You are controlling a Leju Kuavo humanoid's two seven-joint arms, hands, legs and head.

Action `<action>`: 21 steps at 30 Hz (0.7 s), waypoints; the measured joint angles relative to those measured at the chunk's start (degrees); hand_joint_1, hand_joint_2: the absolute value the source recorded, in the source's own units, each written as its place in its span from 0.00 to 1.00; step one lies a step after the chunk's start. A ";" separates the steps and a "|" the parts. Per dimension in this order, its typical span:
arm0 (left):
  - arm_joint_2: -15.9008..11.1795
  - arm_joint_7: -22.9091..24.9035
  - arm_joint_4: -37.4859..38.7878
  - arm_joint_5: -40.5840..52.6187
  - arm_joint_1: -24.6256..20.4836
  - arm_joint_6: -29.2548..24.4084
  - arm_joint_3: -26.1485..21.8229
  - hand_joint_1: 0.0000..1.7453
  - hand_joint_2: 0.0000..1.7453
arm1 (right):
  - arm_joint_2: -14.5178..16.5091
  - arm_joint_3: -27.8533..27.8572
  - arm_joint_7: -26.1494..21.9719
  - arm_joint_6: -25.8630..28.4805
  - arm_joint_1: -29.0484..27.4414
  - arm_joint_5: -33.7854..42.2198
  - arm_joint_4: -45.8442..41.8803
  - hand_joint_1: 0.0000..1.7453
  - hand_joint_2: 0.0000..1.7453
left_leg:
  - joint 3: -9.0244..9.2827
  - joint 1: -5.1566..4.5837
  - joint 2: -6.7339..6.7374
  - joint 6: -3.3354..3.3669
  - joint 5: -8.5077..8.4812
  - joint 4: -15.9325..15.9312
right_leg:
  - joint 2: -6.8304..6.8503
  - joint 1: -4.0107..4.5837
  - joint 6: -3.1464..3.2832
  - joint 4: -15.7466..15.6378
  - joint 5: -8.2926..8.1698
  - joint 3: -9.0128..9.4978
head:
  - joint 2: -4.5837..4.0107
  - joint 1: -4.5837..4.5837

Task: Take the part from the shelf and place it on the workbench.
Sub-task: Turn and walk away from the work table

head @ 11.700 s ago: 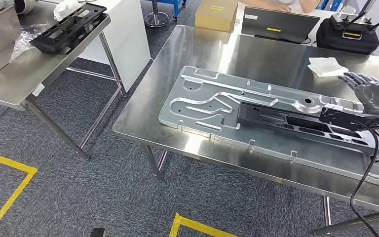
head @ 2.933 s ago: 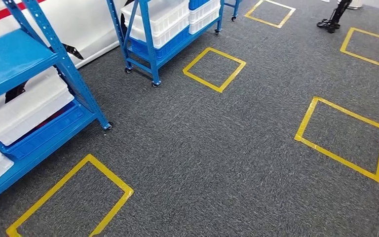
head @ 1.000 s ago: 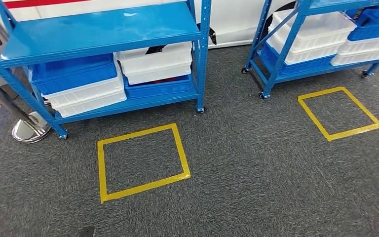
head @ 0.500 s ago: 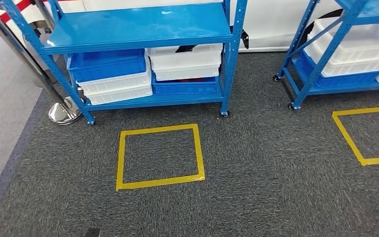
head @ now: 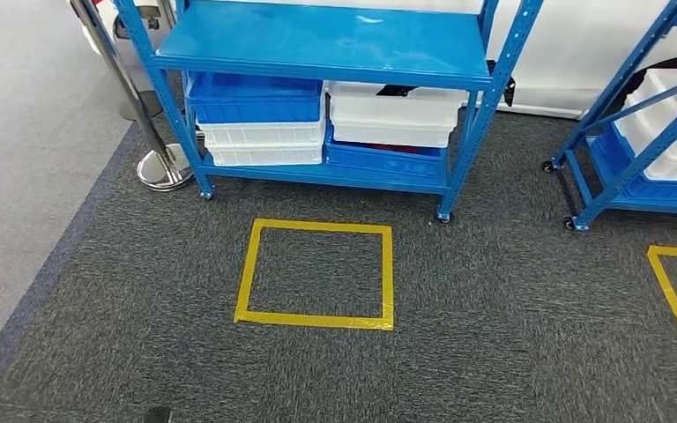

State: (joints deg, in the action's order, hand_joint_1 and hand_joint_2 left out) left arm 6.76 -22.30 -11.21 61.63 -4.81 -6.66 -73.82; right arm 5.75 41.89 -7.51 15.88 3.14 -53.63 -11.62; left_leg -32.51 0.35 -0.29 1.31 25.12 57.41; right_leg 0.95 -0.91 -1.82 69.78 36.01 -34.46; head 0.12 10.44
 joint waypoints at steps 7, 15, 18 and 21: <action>0.22 -1.51 0.02 -0.14 0.14 0.91 -0.06 0.00 0.00 | -0.04 0.44 0.84 -0.17 -0.10 2.27 0.02 0.00 0.00 | 0.44 -0.39 -3.12 -0.50 1.30 0.91 | -1.84 0.15 0.91 -9.39 -7.87 2.18 | 0.00 0.01; 0.24 -2.07 0.00 -0.02 -0.04 1.09 -0.07 0.00 0.00 | 0.11 1.02 2.33 -0.38 -0.19 2.63 0.02 0.00 0.00 | -4.81 -0.27 -0.80 -2.85 6.64 12.07 | -0.93 -0.27 2.88 -11.71 -6.83 4.75 | -0.01 0.04; 0.26 -2.05 0.00 0.04 0.09 1.13 -0.08 0.00 0.00 | 0.11 1.43 2.78 -0.46 -0.34 2.76 0.02 0.00 0.00 | -8.86 0.00 -0.29 -3.16 6.16 17.23 | -0.47 -0.23 2.73 -11.70 -5.52 6.28 | 0.00 0.04; 0.25 -2.04 0.00 0.06 0.20 1.13 -0.08 0.00 0.00 | 0.15 1.53 3.01 -0.52 -0.41 2.82 0.05 0.00 0.00 | -5.09 -0.22 0.30 -2.45 -0.72 6.77 | -0.11 -0.20 2.20 -11.79 -3.82 8.40 | -0.01 0.04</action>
State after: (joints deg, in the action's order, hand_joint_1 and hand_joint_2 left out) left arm 7.02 -24.35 -11.21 61.69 -4.61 -5.53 -73.89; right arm 5.90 43.42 -4.50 15.37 2.73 -50.81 -11.57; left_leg -37.59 0.13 0.01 -1.13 24.40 64.18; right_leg 0.84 -1.11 0.38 57.99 32.19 -26.05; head 0.11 10.48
